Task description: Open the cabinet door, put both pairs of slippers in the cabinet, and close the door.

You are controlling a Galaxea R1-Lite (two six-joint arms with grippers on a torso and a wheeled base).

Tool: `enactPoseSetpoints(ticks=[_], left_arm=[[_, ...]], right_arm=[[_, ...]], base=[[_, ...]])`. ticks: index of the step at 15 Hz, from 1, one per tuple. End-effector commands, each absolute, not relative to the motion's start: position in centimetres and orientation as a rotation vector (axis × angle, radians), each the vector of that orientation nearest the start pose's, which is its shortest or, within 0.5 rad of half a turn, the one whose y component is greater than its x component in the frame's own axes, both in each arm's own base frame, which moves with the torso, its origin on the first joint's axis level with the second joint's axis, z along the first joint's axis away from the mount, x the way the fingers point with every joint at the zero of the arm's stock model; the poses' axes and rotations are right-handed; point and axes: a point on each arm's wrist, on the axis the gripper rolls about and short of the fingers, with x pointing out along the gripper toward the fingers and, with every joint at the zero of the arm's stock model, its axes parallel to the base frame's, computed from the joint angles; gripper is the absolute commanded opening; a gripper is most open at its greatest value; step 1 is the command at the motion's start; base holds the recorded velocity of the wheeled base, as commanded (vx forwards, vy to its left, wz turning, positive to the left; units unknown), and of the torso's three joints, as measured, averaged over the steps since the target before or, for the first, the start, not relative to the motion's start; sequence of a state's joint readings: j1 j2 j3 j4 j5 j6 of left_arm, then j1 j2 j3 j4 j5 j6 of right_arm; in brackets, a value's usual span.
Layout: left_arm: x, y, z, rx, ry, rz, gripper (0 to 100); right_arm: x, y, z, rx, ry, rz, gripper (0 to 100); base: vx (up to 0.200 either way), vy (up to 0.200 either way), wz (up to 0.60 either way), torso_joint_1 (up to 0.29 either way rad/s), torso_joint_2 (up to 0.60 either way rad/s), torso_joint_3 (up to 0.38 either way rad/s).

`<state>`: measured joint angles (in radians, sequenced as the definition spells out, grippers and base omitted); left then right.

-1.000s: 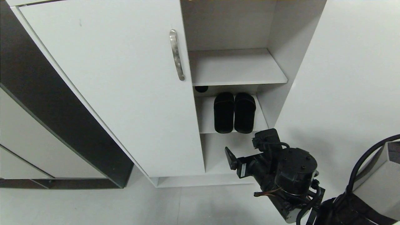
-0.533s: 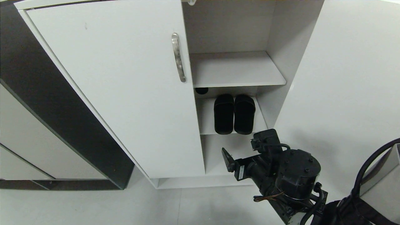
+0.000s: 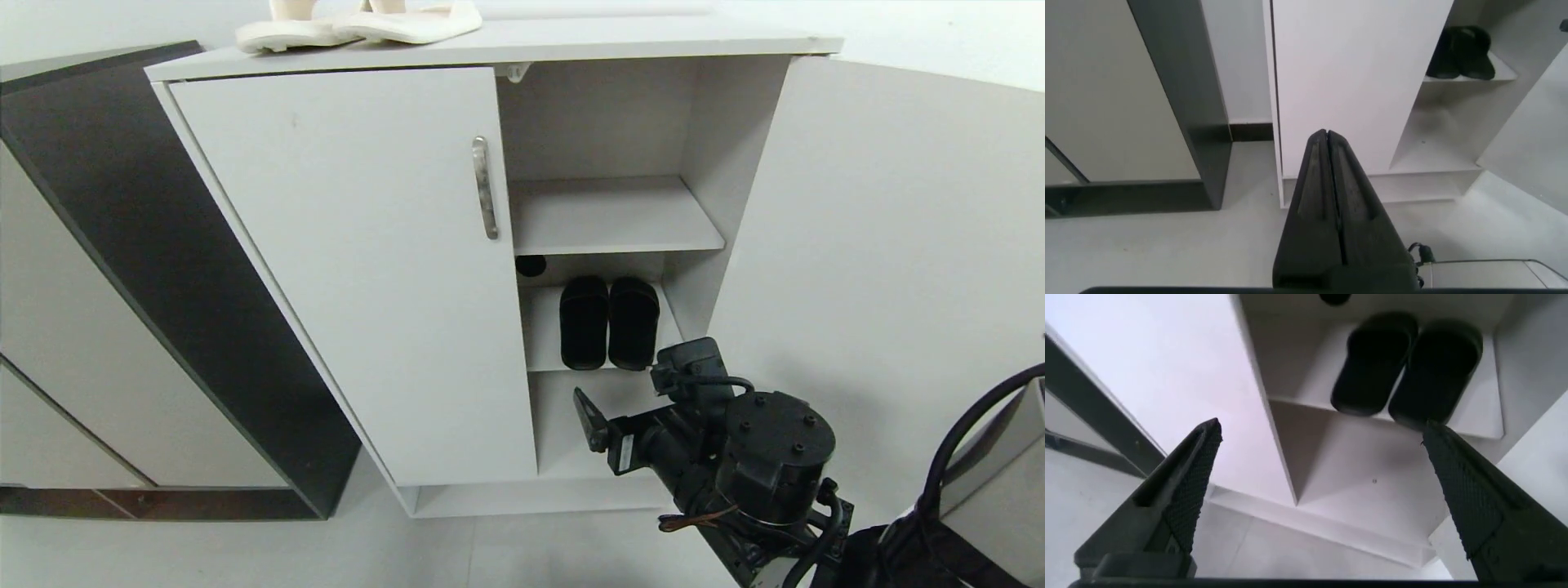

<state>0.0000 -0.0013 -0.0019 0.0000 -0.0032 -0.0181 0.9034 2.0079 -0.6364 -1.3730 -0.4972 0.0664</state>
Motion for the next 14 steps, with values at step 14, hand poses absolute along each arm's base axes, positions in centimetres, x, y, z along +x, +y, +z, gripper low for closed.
enactPoseSetpoints(ticks=[14], left_arm=[[-2.29, 0.00, 7.59, -0.017, -0.002, -0.002, 0]], right_arm=[[21.18, 25.44, 10.93, 0.054, 0.035, 0.447, 100]], base=[[0.000, 0.000, 0.00, 0.000, 0.00, 0.136]])
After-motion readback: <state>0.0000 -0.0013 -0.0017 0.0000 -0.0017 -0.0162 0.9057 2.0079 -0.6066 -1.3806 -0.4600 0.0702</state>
